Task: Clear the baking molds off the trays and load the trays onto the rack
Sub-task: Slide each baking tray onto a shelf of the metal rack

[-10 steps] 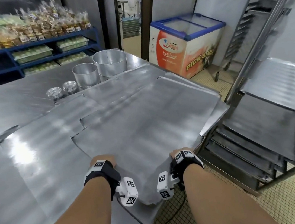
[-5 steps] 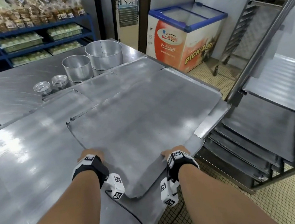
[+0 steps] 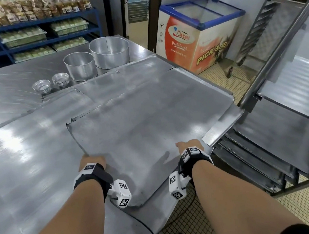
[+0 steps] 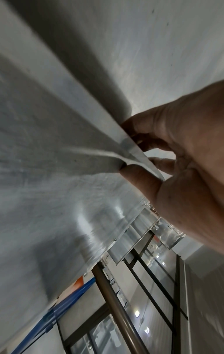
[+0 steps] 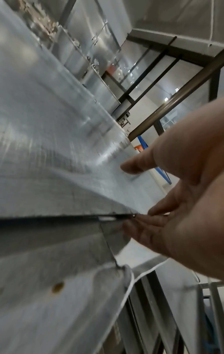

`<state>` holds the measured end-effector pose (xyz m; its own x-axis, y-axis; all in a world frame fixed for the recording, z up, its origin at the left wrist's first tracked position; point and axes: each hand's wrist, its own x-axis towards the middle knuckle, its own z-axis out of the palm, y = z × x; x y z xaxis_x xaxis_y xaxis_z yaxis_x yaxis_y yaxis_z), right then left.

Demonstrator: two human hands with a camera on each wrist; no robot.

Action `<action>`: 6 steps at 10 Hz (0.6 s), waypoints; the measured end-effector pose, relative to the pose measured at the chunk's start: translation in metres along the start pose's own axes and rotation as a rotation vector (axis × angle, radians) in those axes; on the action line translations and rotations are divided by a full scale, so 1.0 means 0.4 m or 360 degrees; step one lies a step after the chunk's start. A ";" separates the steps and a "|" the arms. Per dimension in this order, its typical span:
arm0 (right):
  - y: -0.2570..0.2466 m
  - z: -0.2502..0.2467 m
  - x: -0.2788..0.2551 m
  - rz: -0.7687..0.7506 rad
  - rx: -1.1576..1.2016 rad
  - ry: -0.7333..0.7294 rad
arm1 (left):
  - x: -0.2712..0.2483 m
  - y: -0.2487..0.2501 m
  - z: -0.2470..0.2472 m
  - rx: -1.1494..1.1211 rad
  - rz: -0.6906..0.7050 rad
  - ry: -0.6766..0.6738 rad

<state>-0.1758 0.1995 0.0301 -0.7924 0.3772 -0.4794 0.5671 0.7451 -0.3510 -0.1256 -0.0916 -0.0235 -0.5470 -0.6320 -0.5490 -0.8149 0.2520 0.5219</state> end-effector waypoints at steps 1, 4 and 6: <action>-0.024 -0.039 -0.051 -0.0286 -0.0504 0.0036 | -0.033 -0.009 0.002 -0.0109 -0.0038 0.0043; -0.038 -0.082 0.020 -0.0588 -0.0525 -0.0371 | -0.054 -0.011 0.019 -0.0322 -0.0247 0.0115; -0.029 -0.127 0.025 -0.0697 -0.0602 -0.0483 | -0.119 -0.006 0.027 -0.0031 -0.0063 -0.0085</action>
<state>-0.2020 0.2226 0.0703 -0.8022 -0.1359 -0.5814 0.0441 0.9576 -0.2846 -0.0998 -0.0542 -0.0057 -0.5242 -0.6009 -0.6034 -0.8326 0.2129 0.5113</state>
